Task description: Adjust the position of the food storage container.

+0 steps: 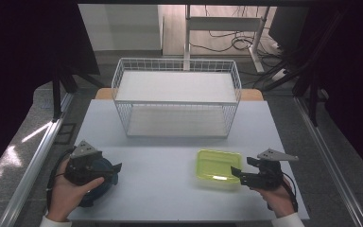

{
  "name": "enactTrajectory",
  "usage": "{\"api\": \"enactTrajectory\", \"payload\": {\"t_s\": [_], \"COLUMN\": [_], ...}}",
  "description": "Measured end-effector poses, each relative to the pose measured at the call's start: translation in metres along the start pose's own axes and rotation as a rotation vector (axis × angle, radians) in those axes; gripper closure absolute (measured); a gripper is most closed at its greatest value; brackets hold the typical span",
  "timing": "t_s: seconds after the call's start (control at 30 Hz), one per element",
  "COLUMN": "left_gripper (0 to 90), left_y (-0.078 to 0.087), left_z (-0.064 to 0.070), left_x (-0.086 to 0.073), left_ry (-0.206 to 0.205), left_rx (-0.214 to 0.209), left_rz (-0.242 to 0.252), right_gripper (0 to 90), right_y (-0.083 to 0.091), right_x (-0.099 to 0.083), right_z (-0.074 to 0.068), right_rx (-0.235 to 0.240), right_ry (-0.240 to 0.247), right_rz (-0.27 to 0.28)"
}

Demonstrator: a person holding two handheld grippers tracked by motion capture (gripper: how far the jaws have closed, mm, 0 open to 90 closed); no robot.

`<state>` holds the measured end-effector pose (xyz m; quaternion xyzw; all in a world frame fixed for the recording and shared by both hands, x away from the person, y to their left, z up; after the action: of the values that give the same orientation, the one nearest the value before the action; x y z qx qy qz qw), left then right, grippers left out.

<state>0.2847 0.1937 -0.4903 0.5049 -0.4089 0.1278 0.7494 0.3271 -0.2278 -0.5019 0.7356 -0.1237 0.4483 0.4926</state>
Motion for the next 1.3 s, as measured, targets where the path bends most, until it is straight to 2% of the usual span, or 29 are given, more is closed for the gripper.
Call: {"api": "enactTrajectory", "payload": {"t_s": [0.43,0.7,0.87,1.1,1.2,1.3], "left_gripper": [16.7,17.4,17.6,15.1,15.7,18.1], "left_y": [0.007,0.012,0.013,0.012,0.015,0.025], "left_z": [-0.006,-0.006,-0.009,-0.008,-0.008,-0.012], "left_x": [0.002,0.001,-0.001,-0.003,-0.003,-0.003], "left_ry": [0.017,0.02,0.039,0.052,0.05,0.051], "left_rx": [0.018,0.009,-0.006,-0.024,-0.021,0.004], "left_rz": [0.006,0.01,0.012,0.015,0.018,0.019], "right_gripper": [22.5,22.8,22.7,22.6,22.3,22.2], "right_y": [0.001,0.0,-0.003,-0.001,0.001,0.002], "right_x": [0.0,0.006,0.007,0.008,0.009,0.012], "right_z": [0.002,0.0,-0.003,-0.001,-0.001,-0.003], "right_rx": [-0.002,-0.009,-0.01,-0.019,-0.018,-0.009], "right_ry": [-0.007,-0.014,0.004,-0.003,-0.004,-0.002], "right_rz": [0.004,0.012,0.003,0.003,0.005,0.013]}}
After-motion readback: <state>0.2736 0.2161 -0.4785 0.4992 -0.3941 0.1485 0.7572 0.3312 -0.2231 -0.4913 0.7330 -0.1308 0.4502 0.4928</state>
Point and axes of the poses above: each handheld gripper's, and its own axes: y roughly backward along the jaws, x roughly out of its top, z roughly to its right, the point moved 9 cm from there along -y, roughly forward along the jaws, and after that the axes turned 3 degrees about -x, right-handed, at the moved point
